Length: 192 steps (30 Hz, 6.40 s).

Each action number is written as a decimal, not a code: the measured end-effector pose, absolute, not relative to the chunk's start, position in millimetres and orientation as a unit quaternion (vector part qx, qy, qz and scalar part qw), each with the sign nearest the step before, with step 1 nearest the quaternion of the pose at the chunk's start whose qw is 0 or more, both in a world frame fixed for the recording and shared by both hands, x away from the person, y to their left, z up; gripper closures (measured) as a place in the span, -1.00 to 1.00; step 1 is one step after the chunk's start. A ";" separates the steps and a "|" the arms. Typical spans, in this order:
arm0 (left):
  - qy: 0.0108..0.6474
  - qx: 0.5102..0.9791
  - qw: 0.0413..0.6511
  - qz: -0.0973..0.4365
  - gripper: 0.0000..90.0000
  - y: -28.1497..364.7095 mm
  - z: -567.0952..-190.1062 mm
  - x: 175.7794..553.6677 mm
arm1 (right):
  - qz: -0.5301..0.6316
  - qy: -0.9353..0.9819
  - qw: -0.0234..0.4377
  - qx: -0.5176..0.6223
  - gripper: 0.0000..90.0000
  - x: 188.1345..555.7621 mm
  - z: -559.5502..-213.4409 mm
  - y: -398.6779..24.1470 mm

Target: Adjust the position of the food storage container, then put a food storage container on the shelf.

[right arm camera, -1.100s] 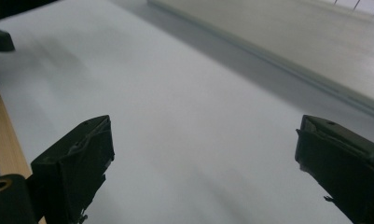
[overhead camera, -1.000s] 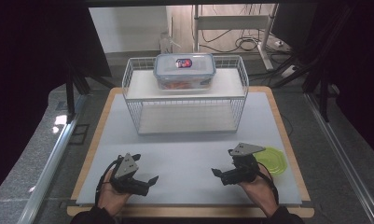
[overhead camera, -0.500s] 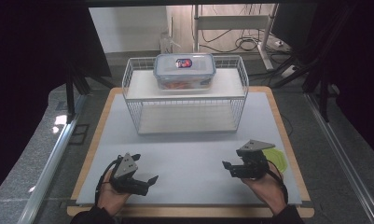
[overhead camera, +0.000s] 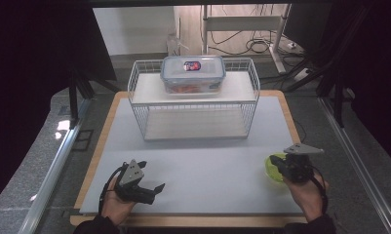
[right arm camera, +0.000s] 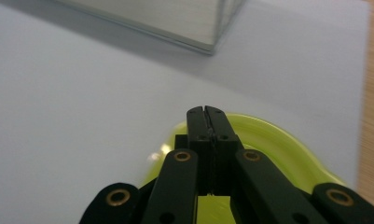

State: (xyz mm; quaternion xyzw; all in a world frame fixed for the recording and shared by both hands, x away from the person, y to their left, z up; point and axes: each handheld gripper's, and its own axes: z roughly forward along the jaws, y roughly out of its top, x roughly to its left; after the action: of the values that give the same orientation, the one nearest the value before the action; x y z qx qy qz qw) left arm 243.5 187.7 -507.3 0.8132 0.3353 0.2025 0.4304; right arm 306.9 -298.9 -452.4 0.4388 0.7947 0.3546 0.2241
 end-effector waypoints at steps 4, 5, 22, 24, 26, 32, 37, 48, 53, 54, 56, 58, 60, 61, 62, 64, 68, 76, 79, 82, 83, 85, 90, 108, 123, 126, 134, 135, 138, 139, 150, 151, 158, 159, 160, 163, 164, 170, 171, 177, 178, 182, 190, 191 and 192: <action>0.336 0.814 0.430 0.202 -0.96 187.2 -507.4 243.7 | 0.355 0.772 0.238 0.471 1.00 305.1 -451.6 -322.4; 0.336 0.814 0.429 0.202 -0.96 187.0 -507.6 243.8 | 0.353 0.767 0.241 0.478 1.00 304.4 -452.1 -327.5; 0.331 0.820 0.422 0.199 -0.94 184.0 -508.5 244.1 | 0.312 0.737 0.258 0.541 1.00 296.8 -468.1 -372.6; 0.331 0.821 0.422 0.198 -0.93 184.0 -508.6 244.1 | 0.313 0.739 0.252 0.541 1.00 296.7 -470.1 -373.9; 0.330 0.821 0.421 0.199 -0.93 183.8 -508.6 244.1 | 0.313 0.740 0.245 0.543 1.00 296.8 -471.8 -374.5; 0.329 0.822 0.420 0.198 -0.93 182.4 -508.9 244.1 | 0.315 0.744 0.234 0.541 1.00 296.0 -473.8 -370.6; 0.329 0.823 0.418 0.198 -0.93 181.8 -509.2 244.5 | 0.317 0.748 0.225 0.538 1.00 295.5 -475.3 -365.7; 0.327 0.825 0.417 0.198 -0.93 181.1 -509.3 244.7 | 0.326 0.762 0.201 0.523 1.00 295.4 -476.0 -347.1; 0.327 0.825 0.416 0.198 -0.93 180.8 -509.3 244.7 | 0.328 0.773 0.184 0.511 1.00 294.5 -477.9 -336.0; 0.327 0.825 0.417 0.197 -0.93 180.8 -509.2 244.6 | 0.329 0.776 0.178 0.508 1.00 294.2 -478.8 -333.4; 0.326 0.826 0.416 0.197 -0.93 180.7 -509.3 244.6 | 0.326 0.783 0.173 0.501 1.00 293.3 -480.6 -327.4; 0.326 0.826 0.416 0.197 -0.93 180.6 -509.4 244.6 | 0.326 0.788 0.168 0.496 1.00 292.8 -481.8 -322.5; 0.326 0.826 0.416 0.197 -0.93 180.5 -509.2 244.4 | 0.320 0.792 0.166 0.493 1.00 292.8 -483.7 -319.6; 0.325 0.826 0.416 0.197 -0.93 180.5 -509.1 244.3 | 0.318 0.793 0.164 0.493 1.00 293.3 -485.1 -319.4; 0.325 0.826 0.416 0.197 -0.93 180.5 -509.1 244.3 | 0.315 0.794 0.162 0.494 1.00 294.0 -487.0 -320.2; 0.325 0.826 0.416 0.197 -0.93 180.3 -509.2 244.3 | 0.308 0.795 0.154 0.500 1.00 295.8 -491.6 -322.0; 0.325 0.827 0.415 0.197 -0.93 180.0 -509.5 244.4 | 0.300 0.798 0.130 0.507 0.99 299.4 -501.2 -323.9; 0.324 0.828 0.413 0.197 -0.92 179.2 -510.0 244.6 | 0.309 0.800 0.108 0.502 0.98 302.7 -503.9 -316.1; 0.325 0.828 0.412 0.196 -0.92 179.4 -510.0 244.9 | 0.313 0.802 0.101 0.499 0.98 304.5 -504.3 -311.1; 0.325 0.828 0.413 0.196 -0.92 179.6 -510.0 244.8 | 0.318 0.805 0.095 0.491 0.97 306.8 -504.8 -304.7; 0.325 0.828 0.413 0.196 -0.92 179.7 -509.9 244.8 | 0.321 0.806 0.090 0.490 0.97 307.5 -505.0 -302.1; 0.326 0.828 0.413 0.196 -0.92 179.9 -509.9 244.9 | 0.321 0.810 0.084 0.484 0.97 309.0 -506.0 -296.5; 0.326 0.828 0.412 0.196 -0.92 180.0 -510.0 245.0 | 0.324 0.816 0.069 0.473 0.96 311.7 -507.5 -281.2; 0.327 0.828 0.410 0.196 -0.92 180.6 -510.0 245.1 | 0.340 0.833 0.033 0.436 0.96 319.5 -514.1 -231.9; 0.327 0.829 0.409 0.197 -0.92 180.9 -509.7 244.8 | 0.343 0.850 0.006 0.400 0.96 321.4 -518.1 -187.3; 0.327 0.829 0.410 0.197 -0.92 181.1 -509.6 244.7 | 0.342 0.854 0.001 0.392 0.96 321.4 -519.1 -177.6; 0.326 0.829 0.410 0.197 -0.92 181.3 -509.4 244.3 | 0.338 0.866 0.002 0.369 0.95 320.6 -520.9 -163.0; 0.326 0.829 0.410 0.197 -0.92 181.2 -509.4 244.2 | 0.337 0.866 0.005 0.368 0.94 320.4 -520.6 -163.9; 0.325 0.829 0.410 0.197 -0.92 181.0 -509.4 244.0 | 0.335 0.869 0.021 0.364 0.91 321.2 -518.6 -168.7; 0.324 0.830 0.409 0.197 -0.92 181.1 -509.4 244.0 | 0.335 0.869 0.026 0.363 0.89 321.7 -517.6 -170.8; 0.324 0.834 0.402 0.195 -0.91 181.2 -510.0 243.2 | 0.356 0.858 0.085 0.361 0.53 321.9 -504.2 -195.0; 0.324 0.835 0.401 0.194 -0.91 181.1 -510.3 242.8 | 0.360 0.857 0.089 0.357 0.50 321.5 -502.8 -196.8; 0.327 0.836 0.398 0.190 -0.91 183.6 -512.4 238.9 | 0.371 0.856 0.113 0.342 0.27 315.9 -495.5 -204.7; 0.327 0.836 0.398 0.190 -0.91 183.9 -512.6 238.7 | 0.371 0.856 0.116 0.341 0.23 315.0 -495.0 -205.1; 0.328 0.836 0.397 0.190 -0.90 184.0 -512.9 238.5 | 0.370 0.857 0.120 0.339 0.18 314.0 -494.3 -205.7; 0.328 0.837 0.396 0.189 -0.90 184.2 -513.5 237.9 | 0.370 0.856 0.131 0.335 0.03 311.3 -492.3 -207.3; 0.328 0.837 0.395 0.188 -0.90 184.3 -513.6 237.7 | 0.370 0.856 0.135 0.333 -0.02 310.7 -491.8 -208.2; 0.327 0.838 0.394 0.188 -0.90 184.2 -514.9 237.6 | 0.370 0.858 0.140 0.327 -0.16 309.2 -491.2 -212.1; 0.327 0.838 0.394 0.188 -0.90 184.2 -514.9 237.6 | 0.371 0.857 0.139 0.329 -0.20 309.9 -491.8 -212.5; 0.325 0.839 0.393 0.187 -0.90 183.9 -515.3 237.8 | 0.378 0.853 0.119 0.341 -0.41 313.7 -492.2 -213.7; 0.326 0.839 0.393 0.187 -0.90 183.8 -515.5 237.8 | 0.377 0.852 0.113 0.346 -0.42 314.5 -491.6 -213.7; 0.325 0.840 0.393 0.187 -0.90 183.4 -515.1 237.5 | 0.373 0.846 0.096 0.368 -0.36 315.2 -487.9 -212.8; 0.323 0.841 0.391 0.188 -0.90 182.1 -515.6 237.7 | 0.389 0.845 0.096 0.355 -0.31 313.5 -476.5 -205.0; 0.323 0.841 0.391 0.188 -0.90 182.1 -515.7 237.7 | 0.395 0.843 0.094 0.352 -0.28 313.5 -475.7 -203.2; 0.323 0.841 0.391 0.188 -0.90 182.1 -515.7 237.8 | 0.402 0.841 0.090 0.350 -0.24 313.5 -475.1 -201.3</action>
State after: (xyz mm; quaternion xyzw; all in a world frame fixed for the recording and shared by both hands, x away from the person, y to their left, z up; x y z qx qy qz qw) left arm 237.8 182.1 -515.7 0.8412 0.3234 0.1879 0.3906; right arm 313.5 -201.3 -475.1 0.3496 0.8413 0.4023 0.0903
